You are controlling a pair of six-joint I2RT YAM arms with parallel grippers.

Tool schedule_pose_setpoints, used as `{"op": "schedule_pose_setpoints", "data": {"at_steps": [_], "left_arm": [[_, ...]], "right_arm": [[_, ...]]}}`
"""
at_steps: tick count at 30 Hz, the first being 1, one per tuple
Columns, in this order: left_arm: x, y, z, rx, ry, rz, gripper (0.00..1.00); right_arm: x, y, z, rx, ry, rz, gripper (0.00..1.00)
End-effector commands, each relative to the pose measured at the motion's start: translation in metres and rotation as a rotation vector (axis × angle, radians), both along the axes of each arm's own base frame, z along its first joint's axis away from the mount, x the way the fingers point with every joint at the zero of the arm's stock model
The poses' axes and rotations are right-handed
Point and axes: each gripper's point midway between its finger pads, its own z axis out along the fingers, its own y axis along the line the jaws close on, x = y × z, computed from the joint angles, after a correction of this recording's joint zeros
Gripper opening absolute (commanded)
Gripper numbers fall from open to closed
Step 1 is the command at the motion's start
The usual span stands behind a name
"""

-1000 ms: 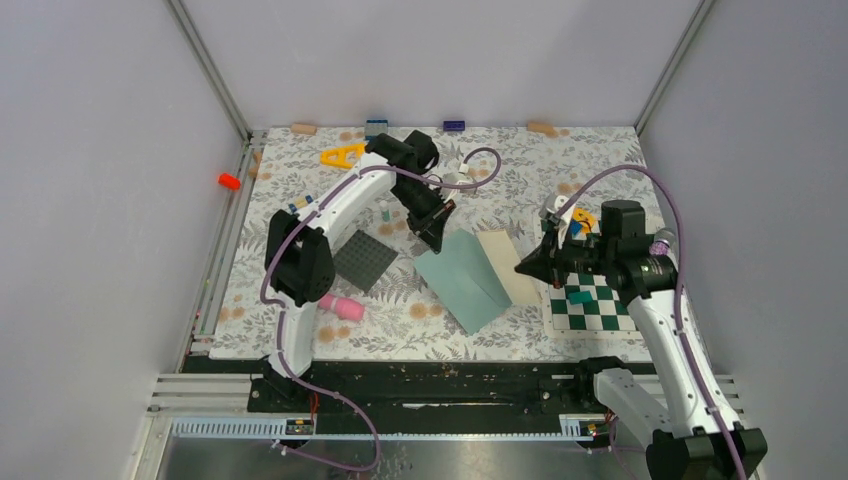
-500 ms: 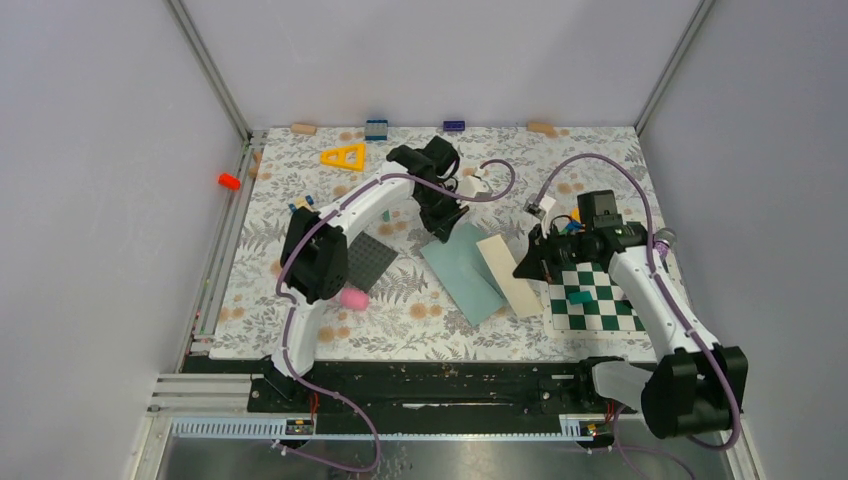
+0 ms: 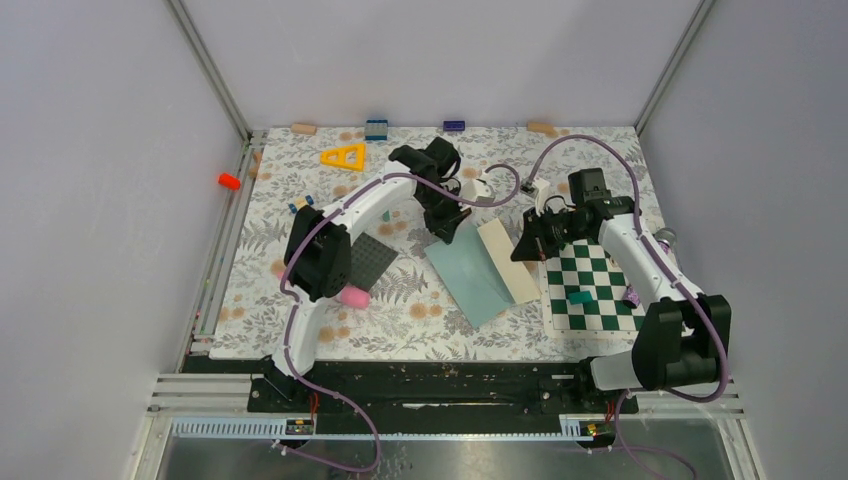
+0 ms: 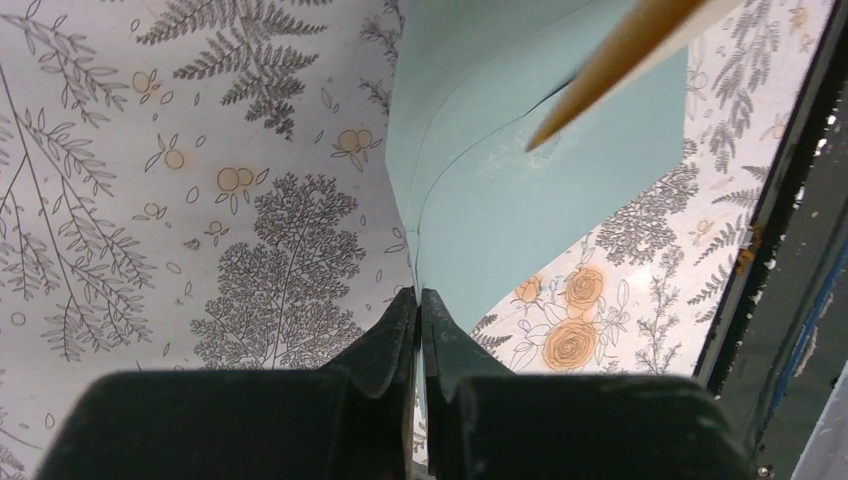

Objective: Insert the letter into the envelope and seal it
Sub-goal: Place the letter in the envelope.

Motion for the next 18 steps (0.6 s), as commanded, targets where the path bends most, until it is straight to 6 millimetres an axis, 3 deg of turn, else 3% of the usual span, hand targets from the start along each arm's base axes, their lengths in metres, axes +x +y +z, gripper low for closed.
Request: {"op": "schedule_pose_setpoints", "data": {"at_steps": [1,18], "left_arm": [[-0.008,-0.016,0.024,-0.107,-0.003,-0.101,0.02],[-0.048,-0.024,0.071,-0.262,0.144,-0.228,0.02]], "right_arm": [[0.004,0.000,0.007,0.009,-0.002,-0.005,0.00],[-0.017,-0.003,0.001,0.000,-0.224,0.157,0.00]]}}
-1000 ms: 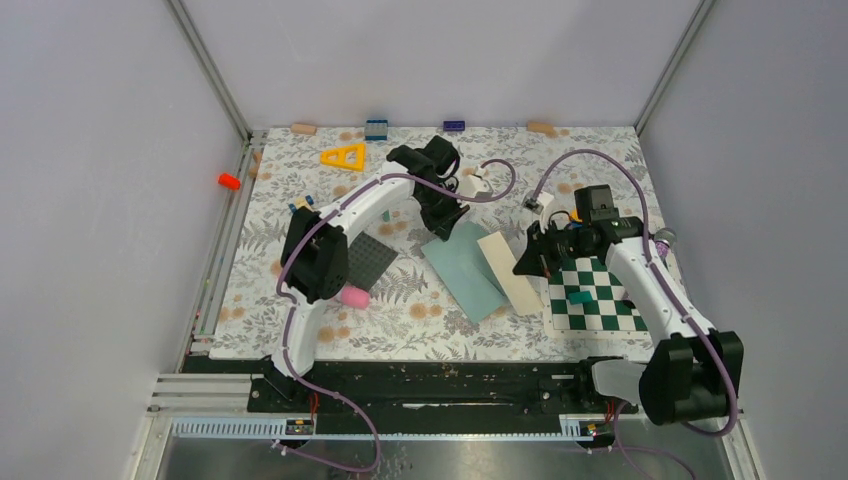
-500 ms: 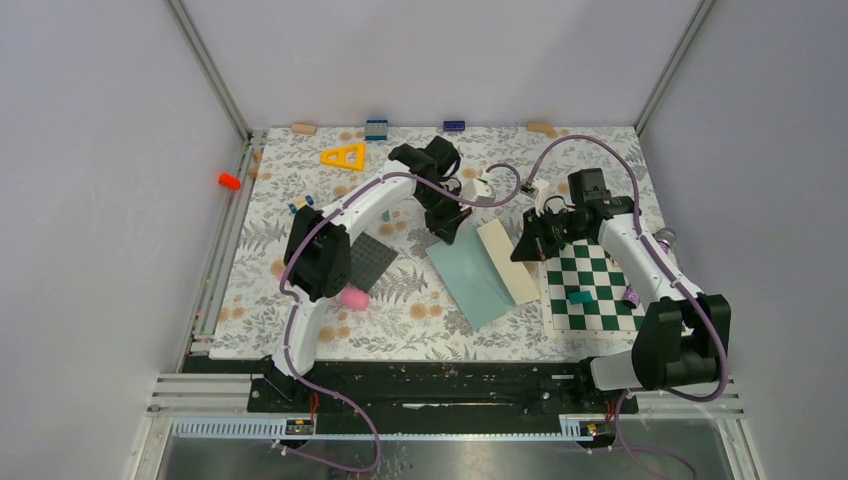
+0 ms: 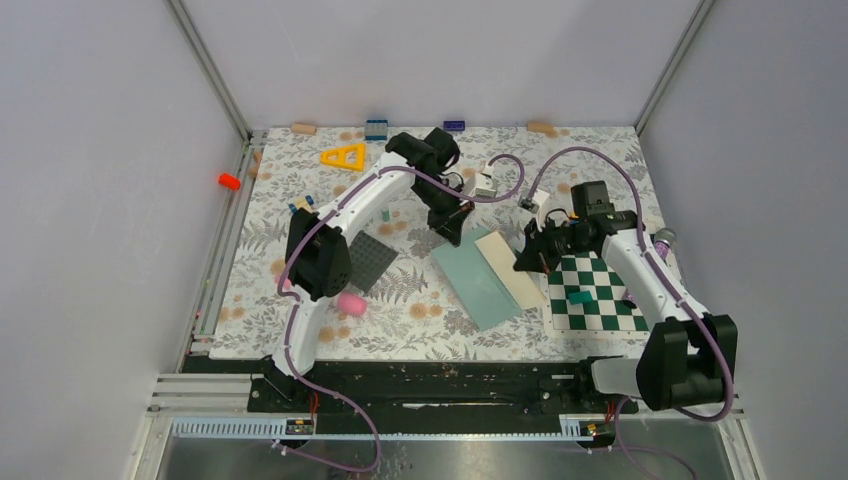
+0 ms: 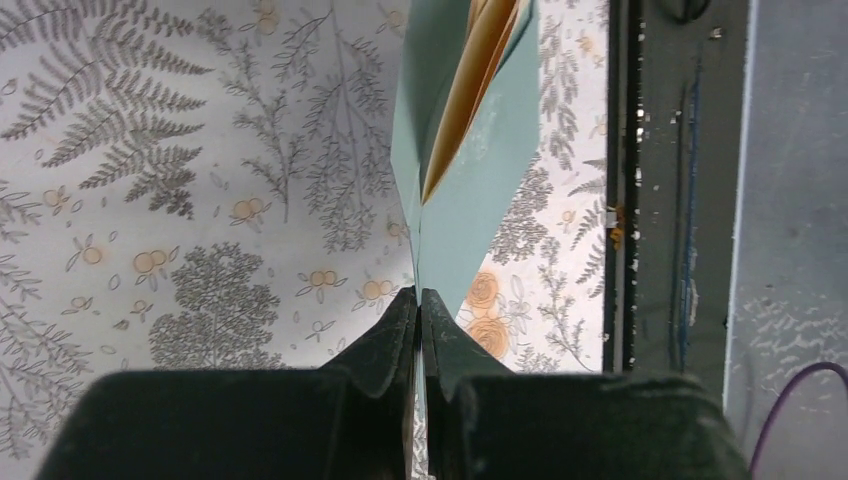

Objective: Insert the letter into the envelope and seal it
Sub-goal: Place the letter in the envelope.

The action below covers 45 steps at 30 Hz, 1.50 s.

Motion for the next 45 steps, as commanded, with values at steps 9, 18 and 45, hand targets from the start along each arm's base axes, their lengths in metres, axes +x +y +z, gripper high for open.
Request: {"op": "schedule_pose_setpoints", "data": {"at_steps": [9,18,45], "left_arm": [[-0.037,-0.007,0.041,-0.155,0.108,-0.114,0.02],[-0.049,-0.001,0.054,-0.189,0.106,-0.149,0.01],[-0.055,0.002,0.060,-0.191,0.127,-0.161,0.00]], "right_arm": [[-0.005,0.015,0.044,0.138,-0.229,0.079,0.00],[-0.015,0.014,0.038,0.169,-0.244,0.091,0.00],[-0.032,0.008,0.026,0.142,-0.516,0.272,0.00]]}}
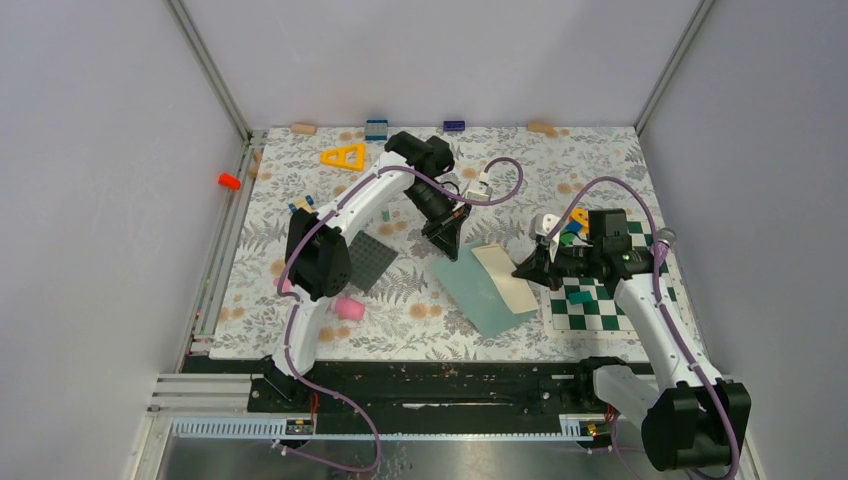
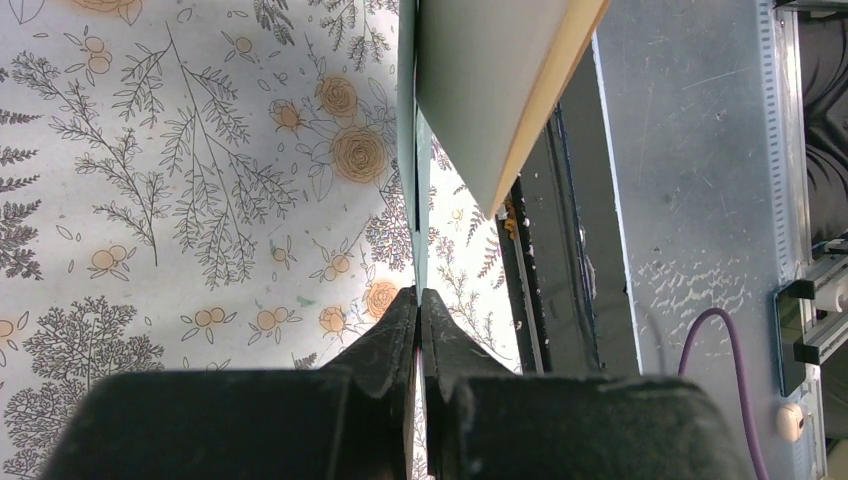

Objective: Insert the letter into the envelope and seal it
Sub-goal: Place the letter in the envelope.

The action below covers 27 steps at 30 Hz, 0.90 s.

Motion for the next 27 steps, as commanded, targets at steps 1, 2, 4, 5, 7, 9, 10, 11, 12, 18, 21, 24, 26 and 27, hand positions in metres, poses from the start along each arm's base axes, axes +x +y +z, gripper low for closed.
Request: {"op": "schedule_pose_setpoints", "data": {"at_steps": [1,2,4,5,7,9,10,11,12,18,21,24,26,27], "left_arm": [[-0.005,-0.005,0.036,-0.102,-0.043,-0.016,0.00],[-0.006,-0.005,0.036,-0.101,-0.042,-0.016,0.00],[-0.006,-0.006,0.037,-0.102,-0.041,-0.014,0.00],[-0.005,-0.005,0.037,-0.098,-0.039,-0.011,0.00],[-0.004,-0.005,0.037,-0.096,-0.043,-0.005,0.00],[-0.004,-0.005,0.038,-0.096,-0.050,-0.001,0.00],[-0.004,-0.004,0.039,-0.097,-0.051,0.000,0.00],[-0.004,-0.004,0.040,-0.098,-0.053,0.004,0.00],[-0.004,-0.005,0.041,-0.100,-0.057,0.006,0.00],[-0.006,-0.004,0.047,-0.118,-0.065,0.007,0.00],[-0.008,-0.003,0.050,-0.126,-0.072,0.003,0.00],[-0.010,-0.002,0.051,-0.129,-0.080,-0.002,0.00],[-0.011,-0.002,0.053,-0.133,-0.087,-0.008,0.01],[-0.012,-0.001,0.053,-0.133,-0.086,-0.008,0.01]], "right_arm": [[-0.007,-0.002,-0.005,-0.014,-0.050,0.026,0.00],[-0.007,-0.002,-0.005,-0.015,-0.053,0.025,0.00],[-0.008,-0.002,-0.004,-0.013,-0.046,0.018,0.00],[-0.008,-0.002,-0.003,-0.010,-0.031,0.009,0.00],[-0.007,-0.003,-0.003,-0.013,-0.011,-0.008,0.00],[-0.007,-0.006,-0.006,-0.028,0.004,-0.026,0.00],[-0.008,-0.006,-0.008,-0.032,0.013,-0.032,0.00],[-0.008,-0.007,-0.010,-0.035,0.021,-0.037,0.00],[-0.009,-0.007,-0.012,-0.036,0.032,-0.040,0.00],[-0.006,-0.004,-0.013,-0.007,0.150,-0.074,0.00],[-0.003,-0.001,-0.009,0.015,0.202,-0.084,0.00],[0.004,0.000,-0.006,0.027,0.258,-0.118,0.00],[0.006,0.000,-0.005,0.031,0.280,-0.126,0.00],[0.006,0.001,-0.005,0.036,0.286,-0.125,0.00]]}}
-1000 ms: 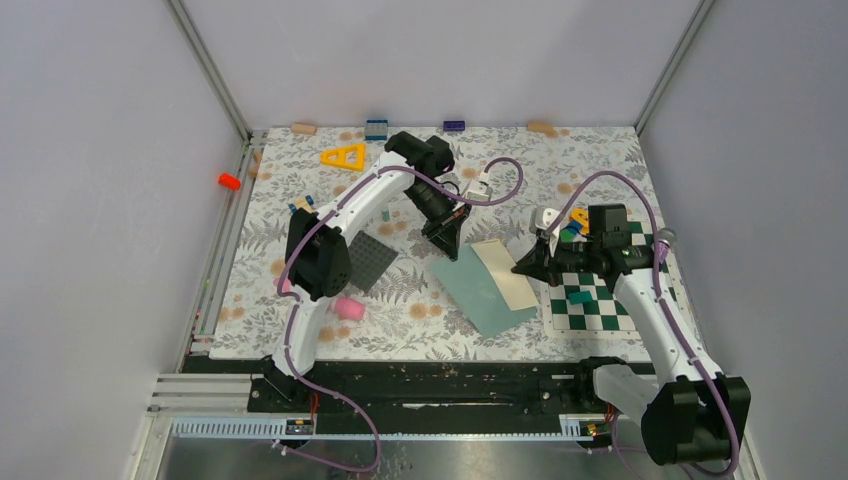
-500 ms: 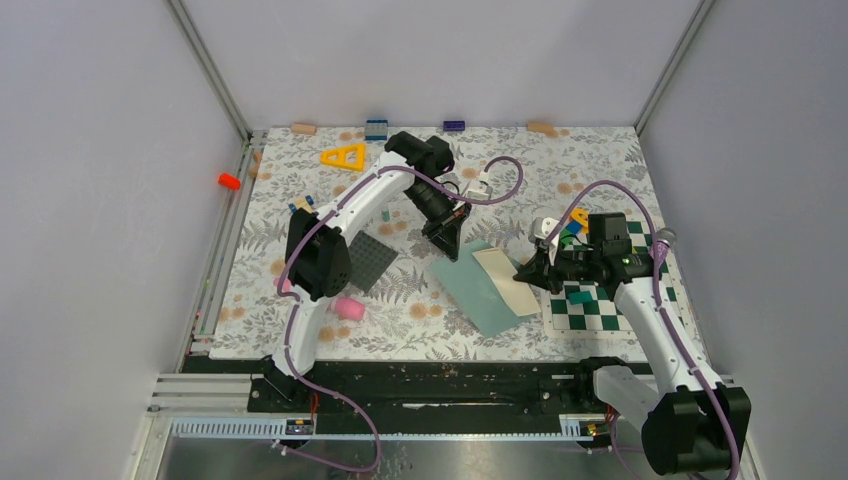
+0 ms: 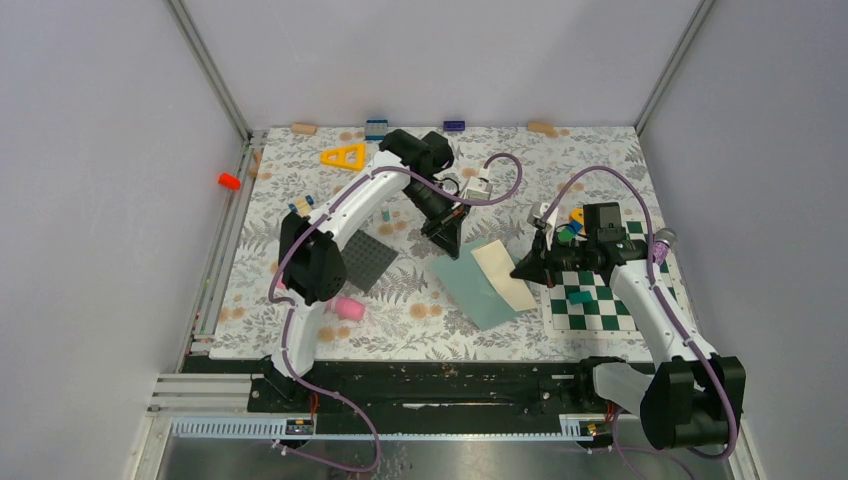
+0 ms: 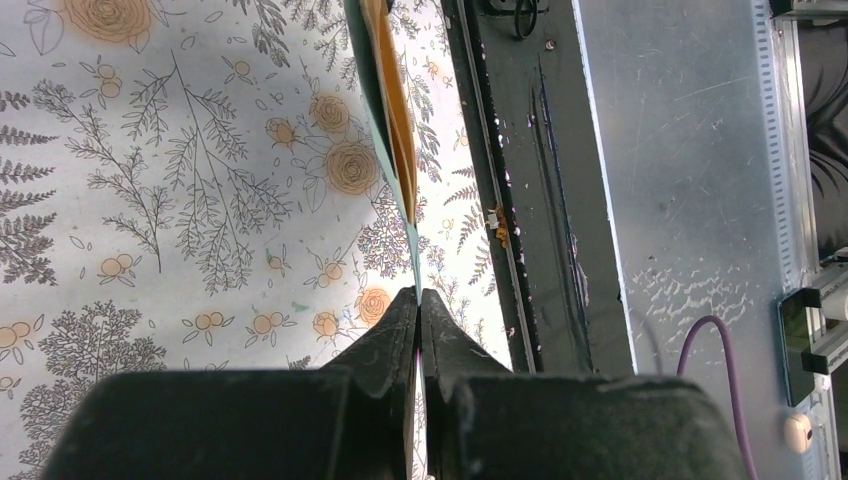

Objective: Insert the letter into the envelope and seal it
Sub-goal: Place the letter in the envelope.

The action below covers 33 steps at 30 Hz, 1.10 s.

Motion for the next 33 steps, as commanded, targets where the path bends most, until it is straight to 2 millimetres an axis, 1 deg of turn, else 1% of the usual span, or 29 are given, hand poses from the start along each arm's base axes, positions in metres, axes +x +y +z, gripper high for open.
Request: {"op": "schedule_pose_setpoints", "data": {"at_steps": [1,15,18,24,33], "left_arm": [[-0.007,-0.001,0.035,-0.105,-0.066,-0.020,0.01],[-0.005,-0.005,0.031,-0.099,-0.065,-0.016,0.02],[-0.004,-0.006,0.032,-0.102,-0.068,-0.010,0.02],[-0.003,-0.007,0.036,-0.118,-0.073,-0.008,0.02],[-0.004,-0.008,0.038,-0.126,-0.073,-0.009,0.02]], "right_arm": [[0.006,0.002,0.013,0.027,0.050,-0.034,0.00],[-0.005,0.010,0.020,0.096,0.036,0.030,0.00],[-0.002,0.010,0.019,0.095,0.045,0.032,0.00],[0.001,0.010,0.010,0.084,0.078,0.031,0.00],[-0.001,0.020,0.010,0.092,0.098,0.064,0.00]]}}
